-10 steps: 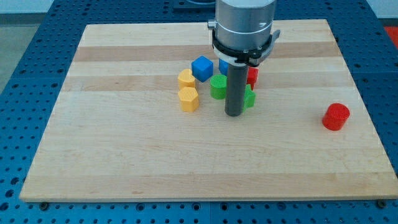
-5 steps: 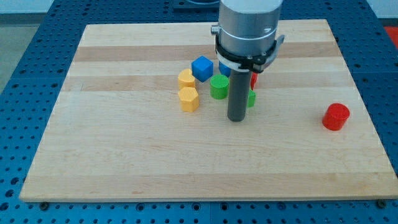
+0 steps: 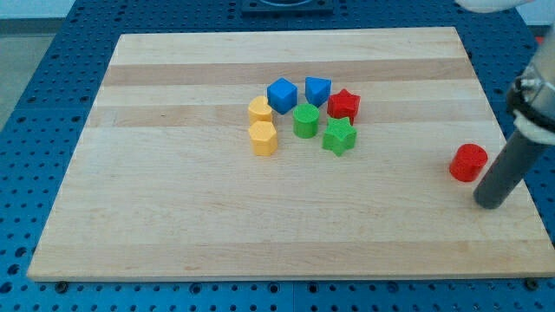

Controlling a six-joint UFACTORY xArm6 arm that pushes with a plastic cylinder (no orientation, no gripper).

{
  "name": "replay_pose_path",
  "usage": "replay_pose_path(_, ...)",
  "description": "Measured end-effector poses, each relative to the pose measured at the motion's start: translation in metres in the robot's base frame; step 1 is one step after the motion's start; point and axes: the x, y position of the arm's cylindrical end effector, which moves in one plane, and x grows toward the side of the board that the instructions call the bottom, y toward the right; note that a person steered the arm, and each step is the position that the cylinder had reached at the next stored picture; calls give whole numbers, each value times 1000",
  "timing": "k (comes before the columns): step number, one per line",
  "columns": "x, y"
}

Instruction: Push the red circle closer to the green circle

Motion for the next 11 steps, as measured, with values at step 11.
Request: replay_pose_path(11,-14,-158)
